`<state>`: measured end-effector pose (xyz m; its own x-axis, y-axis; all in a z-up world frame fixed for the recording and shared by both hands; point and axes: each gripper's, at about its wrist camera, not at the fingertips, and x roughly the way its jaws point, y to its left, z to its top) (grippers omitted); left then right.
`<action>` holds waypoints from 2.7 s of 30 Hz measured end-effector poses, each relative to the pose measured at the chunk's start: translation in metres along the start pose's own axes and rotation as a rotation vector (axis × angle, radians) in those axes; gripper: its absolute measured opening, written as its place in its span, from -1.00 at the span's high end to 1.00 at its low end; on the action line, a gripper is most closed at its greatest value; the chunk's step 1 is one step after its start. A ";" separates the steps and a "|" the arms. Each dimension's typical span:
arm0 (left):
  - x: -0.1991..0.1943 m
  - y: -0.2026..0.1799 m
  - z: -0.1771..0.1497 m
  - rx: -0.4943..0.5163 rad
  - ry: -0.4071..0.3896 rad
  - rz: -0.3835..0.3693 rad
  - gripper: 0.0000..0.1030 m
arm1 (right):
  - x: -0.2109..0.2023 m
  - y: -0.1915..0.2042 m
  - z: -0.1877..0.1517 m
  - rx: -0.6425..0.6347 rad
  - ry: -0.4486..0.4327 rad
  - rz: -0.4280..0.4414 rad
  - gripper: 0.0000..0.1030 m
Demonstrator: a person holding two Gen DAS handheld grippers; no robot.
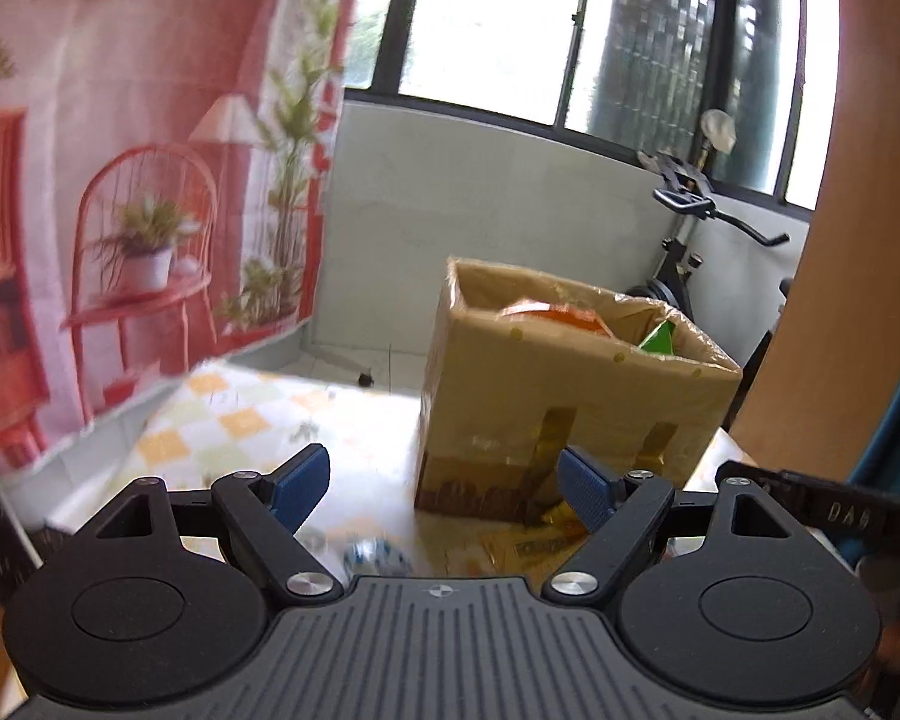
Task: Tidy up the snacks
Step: 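Withdraw both open tools from the box toward the snacks on the table, then grasp the blue-white wrapped snack with the left tool while the right tool grasps the bread packet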
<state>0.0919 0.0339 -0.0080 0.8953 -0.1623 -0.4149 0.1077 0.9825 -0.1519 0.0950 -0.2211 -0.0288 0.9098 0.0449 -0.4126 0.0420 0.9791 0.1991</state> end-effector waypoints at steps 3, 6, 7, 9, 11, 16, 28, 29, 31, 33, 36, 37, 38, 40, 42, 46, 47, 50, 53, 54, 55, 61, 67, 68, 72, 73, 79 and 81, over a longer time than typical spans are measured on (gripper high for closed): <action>-0.009 0.002 -0.011 0.009 -0.006 0.013 -0.65 | -0.015 0.009 -0.027 -0.046 -0.050 -0.050 -0.65; -0.013 -0.001 -0.019 0.049 -0.035 0.055 -0.65 | -0.027 0.011 -0.051 -0.105 -0.061 -0.087 -0.65; -0.013 -0.001 -0.021 0.048 -0.037 0.059 -0.65 | -0.029 0.008 -0.057 -0.098 -0.057 -0.094 -0.65; -0.011 0.000 -0.024 0.025 -0.034 0.050 -0.65 | -0.031 0.000 -0.067 -0.067 -0.041 -0.112 -0.65; -0.007 0.000 -0.027 0.013 -0.034 0.053 -0.65 | -0.030 -0.006 -0.074 -0.062 -0.030 -0.135 -0.65; 0.000 0.008 -0.042 -0.003 -0.012 0.083 -0.65 | -0.022 -0.017 -0.090 -0.049 -0.016 -0.182 -0.65; 0.029 0.040 -0.026 -0.112 -0.053 0.123 -0.64 | 0.006 -0.032 -0.086 -0.178 -0.056 -0.212 -0.63; 0.030 0.040 -0.023 -0.112 -0.064 0.118 -0.64 | 0.010 -0.034 -0.082 -0.185 -0.071 -0.209 -0.65; 0.034 0.040 -0.022 -0.102 -0.076 0.119 -0.64 | 0.021 -0.038 -0.077 -0.197 -0.075 -0.188 -0.66; 0.039 0.038 -0.025 -0.086 -0.069 0.121 -0.64 | 0.037 -0.040 -0.076 -0.218 -0.050 -0.175 -0.66; 0.049 0.035 -0.038 -0.063 -0.028 0.119 -0.65 | 0.058 -0.041 -0.082 -0.241 -0.006 -0.167 -0.66; 0.052 0.035 -0.042 -0.062 -0.012 0.125 -0.65 | 0.065 -0.042 -0.085 -0.241 0.013 -0.165 -0.67; 0.055 0.037 -0.045 -0.067 0.002 0.130 -0.65 | 0.071 -0.043 -0.088 -0.238 0.033 -0.166 -0.69; 0.058 0.039 -0.050 -0.080 0.025 0.131 -0.65 | 0.083 -0.043 -0.095 -0.238 0.073 -0.168 -0.71; 0.061 0.040 -0.053 -0.081 0.041 0.133 -0.64 | 0.092 -0.043 -0.101 -0.249 0.096 -0.180 -0.74; 0.063 0.041 -0.058 -0.086 0.063 0.133 -0.65 | 0.104 -0.044 -0.113 -0.278 0.125 -0.200 -0.82; 0.063 0.042 -0.059 -0.088 0.069 0.134 -0.65 | 0.107 -0.046 -0.115 -0.268 0.129 -0.197 -0.84; 0.066 0.041 -0.062 -0.088 0.086 0.136 -0.65 | 0.112 -0.051 -0.117 -0.229 0.146 -0.181 -0.84; 0.069 0.040 -0.065 -0.084 0.095 0.136 -0.65 | 0.118 -0.052 -0.120 -0.230 0.170 -0.168 -0.79; 0.069 0.040 -0.066 -0.082 0.097 0.136 -0.65 | 0.118 -0.053 -0.121 -0.228 0.172 -0.165 -0.76; 0.070 0.040 -0.067 -0.082 0.102 0.136 -0.65 | 0.119 -0.054 -0.122 -0.224 0.169 -0.168 -0.74; 0.076 0.038 -0.073 -0.086 0.142 0.126 -0.64 | 0.113 -0.052 -0.128 -0.241 0.129 -0.165 -0.54; 0.081 0.037 -0.074 -0.084 0.165 0.122 -0.63 | 0.111 -0.056 -0.128 -0.221 0.124 -0.151 -0.52; 0.083 0.038 -0.075 -0.087 0.174 0.121 -0.63 | 0.111 -0.056 -0.128 -0.220 0.123 -0.148 -0.52; 0.092 0.042 -0.076 -0.106 0.212 0.137 -0.56 | 0.110 -0.057 -0.128 -0.219 0.121 -0.145 -0.52; 0.093 0.043 -0.076 -0.111 0.209 0.143 -0.55 | 0.110 -0.057 -0.128 -0.217 0.120 -0.144 -0.52; 0.108 0.047 -0.067 -0.129 0.187 0.124 -0.41 | 0.109 -0.057 -0.129 -0.215 0.120 -0.142 -0.52; 0.116 0.050 -0.064 -0.141 0.176 0.114 -0.38 | 0.109 -0.057 -0.129 -0.215 0.120 -0.142 -0.52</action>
<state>0.1739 0.0581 -0.1212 0.8076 -0.0763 -0.5848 -0.0626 0.9749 -0.2136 0.1390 -0.2468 -0.1996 0.8450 -0.0851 -0.5280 0.0651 0.9963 -0.0563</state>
